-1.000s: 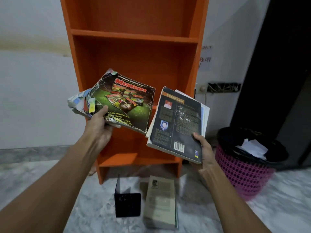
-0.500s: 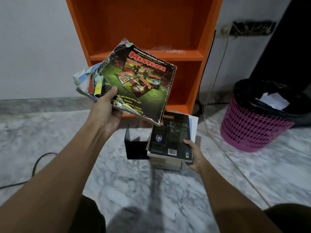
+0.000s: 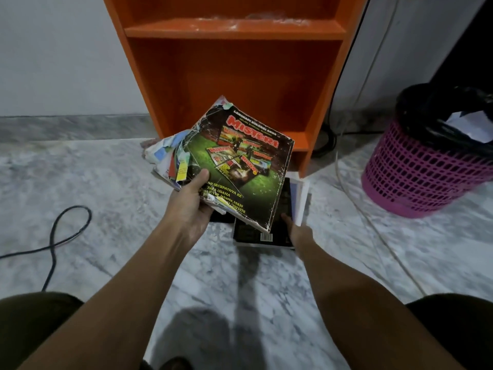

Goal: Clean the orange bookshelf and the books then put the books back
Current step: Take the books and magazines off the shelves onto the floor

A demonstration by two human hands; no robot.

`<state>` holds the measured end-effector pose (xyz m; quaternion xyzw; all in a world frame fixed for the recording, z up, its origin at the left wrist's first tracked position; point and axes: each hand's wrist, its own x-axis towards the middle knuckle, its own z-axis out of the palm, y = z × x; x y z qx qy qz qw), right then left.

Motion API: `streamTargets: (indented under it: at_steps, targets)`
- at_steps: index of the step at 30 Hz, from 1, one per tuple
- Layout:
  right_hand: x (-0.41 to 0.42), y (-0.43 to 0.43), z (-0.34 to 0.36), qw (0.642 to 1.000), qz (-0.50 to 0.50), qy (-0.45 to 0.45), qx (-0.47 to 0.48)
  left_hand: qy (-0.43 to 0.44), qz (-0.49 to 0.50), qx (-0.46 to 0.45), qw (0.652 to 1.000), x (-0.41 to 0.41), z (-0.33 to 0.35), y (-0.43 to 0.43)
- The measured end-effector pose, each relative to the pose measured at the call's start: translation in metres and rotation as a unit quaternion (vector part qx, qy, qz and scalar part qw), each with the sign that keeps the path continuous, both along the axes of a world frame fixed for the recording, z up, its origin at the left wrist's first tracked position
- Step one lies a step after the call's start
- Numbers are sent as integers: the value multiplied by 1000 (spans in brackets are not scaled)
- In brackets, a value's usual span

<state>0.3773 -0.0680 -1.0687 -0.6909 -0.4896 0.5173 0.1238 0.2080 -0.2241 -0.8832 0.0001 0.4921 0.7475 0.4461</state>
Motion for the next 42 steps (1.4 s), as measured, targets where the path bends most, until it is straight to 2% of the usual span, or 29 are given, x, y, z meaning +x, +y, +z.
streamTargets:
  at_steps: [2,4,6,7,8,10,12,15,17,19,21,23,25,27,29,31,35,39,42]
  targets:
    - [2,-1,9,979,97,-173,53,-27,-15,-12,999,9,-19,6]
    - [2,6,14,987,54,-140,66,-47,-32,-26,998,20,-39,14]
    - [4,20,15,994,-89,4,65,-69,-42,-41,996,29,-61,24]
    - [4,27,15,983,-135,115,47,-85,-45,-46,994,34,-71,29]
    - [2,30,17,963,-148,225,0,-100,-46,-52,993,39,-80,34]
    - [1,36,32,937,-102,328,-69,-132,-53,-67,988,50,-97,45]
    - [3,40,42,951,-29,302,-58,-154,-50,-76,984,55,-110,47]
    - [3,57,31,967,-11,254,-24,-131,-66,-148,978,49,-133,55]
    - [1,62,22,973,2,229,6,-54,-89,-266,958,39,-146,54]
    - [-2,71,5,983,-1,178,40,88,-82,-420,900,31,-155,48]
    - [-7,73,-8,988,4,127,83,202,-25,-482,852,18,-160,42]
    - [-11,69,-11,988,4,98,116,224,-13,-461,858,4,-166,47]
    - [-14,61,-6,989,3,66,130,177,-32,-403,897,-2,-174,60]
    - [-14,56,-11,991,13,49,121,188,-48,-372,908,-4,-181,73]
    - [-16,54,-15,991,9,86,97,249,-66,-372,892,-7,-182,82]
    - [-19,56,-24,990,-1,107,93,274,-76,-393,874,-10,-187,86]
    - [-24,56,-14,989,-3,103,108,295,-142,-424,844,0,-195,83]
    - [-23,54,-23,987,-2,92,128,299,-177,-416,841,2,-201,84]
    - [-22,55,-26,991,-6,71,110,285,-206,-427,833,-2,-198,87]
